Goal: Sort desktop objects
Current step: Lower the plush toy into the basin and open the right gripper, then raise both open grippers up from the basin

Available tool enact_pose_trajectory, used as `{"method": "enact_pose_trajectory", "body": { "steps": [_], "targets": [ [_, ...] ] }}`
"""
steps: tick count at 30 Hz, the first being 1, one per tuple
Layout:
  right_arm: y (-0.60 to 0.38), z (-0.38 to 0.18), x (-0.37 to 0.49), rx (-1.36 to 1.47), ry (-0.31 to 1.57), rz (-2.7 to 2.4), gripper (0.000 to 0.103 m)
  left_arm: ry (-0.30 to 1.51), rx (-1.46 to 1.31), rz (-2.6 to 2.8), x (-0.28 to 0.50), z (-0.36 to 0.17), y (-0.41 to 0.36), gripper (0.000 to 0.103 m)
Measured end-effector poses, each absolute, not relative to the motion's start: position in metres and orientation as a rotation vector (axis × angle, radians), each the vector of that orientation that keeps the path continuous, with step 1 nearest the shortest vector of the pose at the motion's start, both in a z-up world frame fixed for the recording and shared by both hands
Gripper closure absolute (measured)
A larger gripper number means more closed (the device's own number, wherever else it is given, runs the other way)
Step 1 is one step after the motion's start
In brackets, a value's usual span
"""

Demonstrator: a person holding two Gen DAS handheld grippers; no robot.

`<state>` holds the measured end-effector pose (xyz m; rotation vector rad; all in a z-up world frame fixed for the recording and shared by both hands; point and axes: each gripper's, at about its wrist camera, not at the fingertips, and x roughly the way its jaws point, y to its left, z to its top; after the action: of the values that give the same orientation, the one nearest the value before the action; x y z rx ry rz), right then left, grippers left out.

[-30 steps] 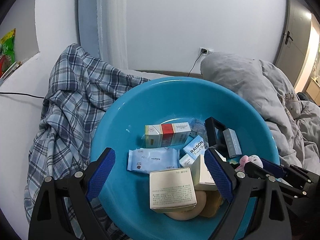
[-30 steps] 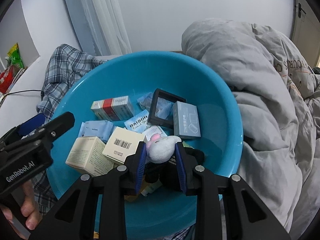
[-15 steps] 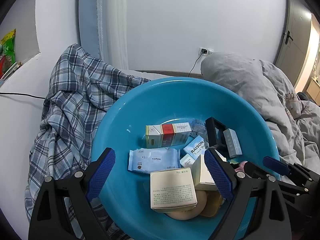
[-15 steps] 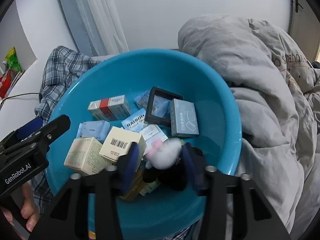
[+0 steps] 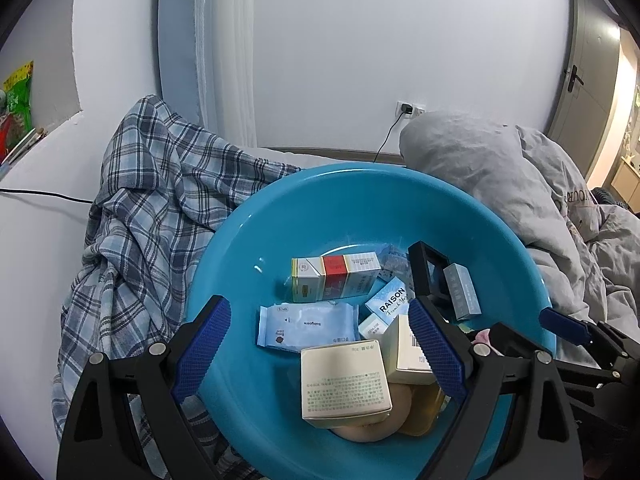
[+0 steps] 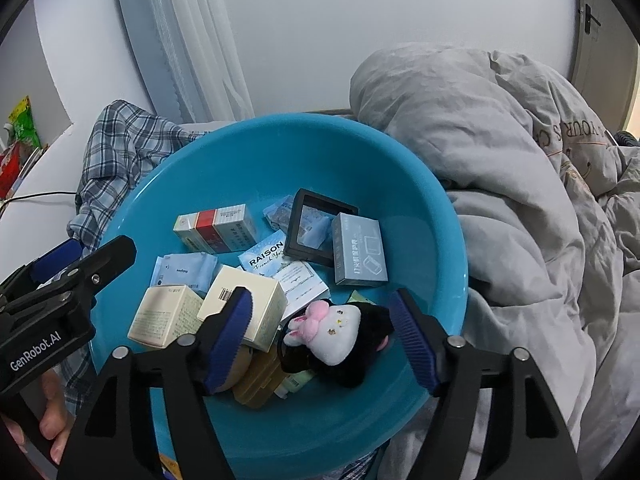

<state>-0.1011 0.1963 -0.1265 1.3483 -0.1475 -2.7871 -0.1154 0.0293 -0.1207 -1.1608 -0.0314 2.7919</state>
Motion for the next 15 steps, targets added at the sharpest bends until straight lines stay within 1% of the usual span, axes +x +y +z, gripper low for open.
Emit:
{"method": "enact_pose_trajectory", "body": {
  "steps": [3, 9, 15],
  "targets": [
    [0.197, -0.123, -0.100, 1.338, -0.134, -2.800, 0.029, -0.030, -1.155, 2.796, -0.115, -0.119, 0.029, 0.011],
    [0.200, -0.113, -0.097, 1.300, -0.132, -2.829, 0.029, -0.037, -1.128, 2.804, -0.112, -0.111, 0.027, 0.011],
    [0.202, -0.100, -0.092, 1.250, -0.172, -2.834, 0.029, -0.048, -1.075, 2.802, -0.105, -0.098, 0.026, 0.011]
  ]
}}
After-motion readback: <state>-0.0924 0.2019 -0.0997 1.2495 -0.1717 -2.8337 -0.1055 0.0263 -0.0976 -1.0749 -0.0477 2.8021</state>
